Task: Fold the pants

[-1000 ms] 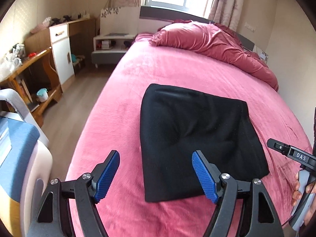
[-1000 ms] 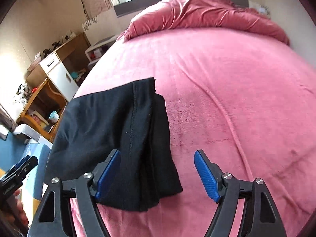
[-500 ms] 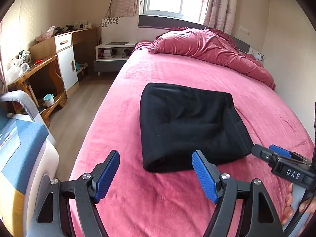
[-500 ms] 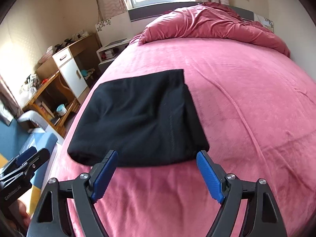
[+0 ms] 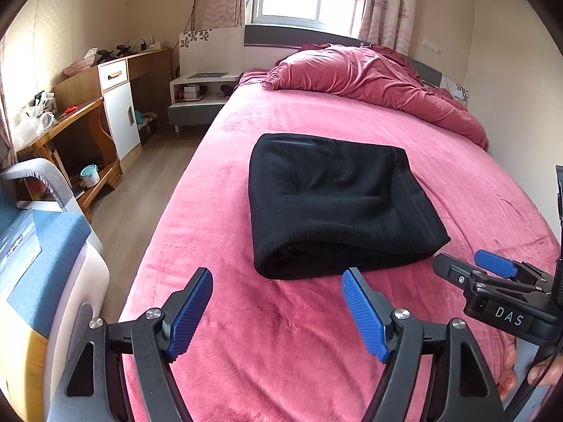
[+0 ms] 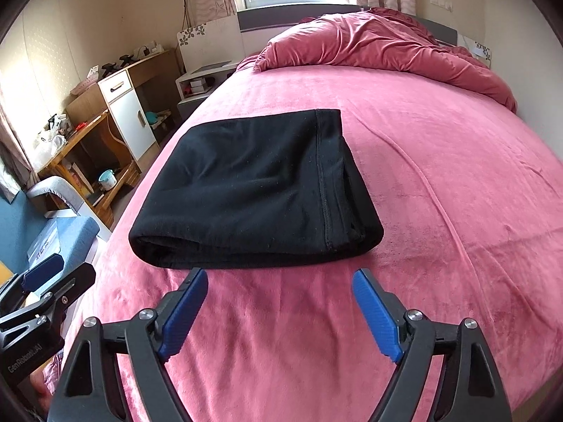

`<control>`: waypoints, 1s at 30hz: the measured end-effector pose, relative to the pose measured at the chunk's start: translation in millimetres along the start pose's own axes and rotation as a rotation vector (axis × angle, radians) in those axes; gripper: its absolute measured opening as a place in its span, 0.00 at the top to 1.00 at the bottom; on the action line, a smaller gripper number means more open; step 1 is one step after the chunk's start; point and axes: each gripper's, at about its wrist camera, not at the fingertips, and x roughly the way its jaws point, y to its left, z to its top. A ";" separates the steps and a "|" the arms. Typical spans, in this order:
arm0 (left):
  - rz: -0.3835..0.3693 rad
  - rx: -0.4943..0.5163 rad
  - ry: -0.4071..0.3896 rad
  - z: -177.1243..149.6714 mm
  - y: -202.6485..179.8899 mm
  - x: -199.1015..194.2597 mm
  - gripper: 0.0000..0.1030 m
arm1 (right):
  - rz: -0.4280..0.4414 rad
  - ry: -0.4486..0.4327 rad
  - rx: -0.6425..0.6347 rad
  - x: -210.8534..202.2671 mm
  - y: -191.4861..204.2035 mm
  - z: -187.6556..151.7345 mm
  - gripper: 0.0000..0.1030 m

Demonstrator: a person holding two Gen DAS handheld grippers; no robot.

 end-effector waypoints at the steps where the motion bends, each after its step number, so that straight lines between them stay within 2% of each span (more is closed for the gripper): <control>1: 0.012 0.006 0.000 0.3 -1.1 -0.2 0.25 | 0.001 0.000 0.001 -0.3 -0.6 0.2 0.17; 12: 0.040 0.005 0.000 -0.3 -4.1 0.7 0.24 | 0.000 0.012 0.003 0.5 -3.5 -3.8 0.17; 30: 0.038 0.001 0.013 -0.9 -4.1 3.1 0.24 | -0.001 0.017 0.006 2.0 -7.7 -5.0 0.17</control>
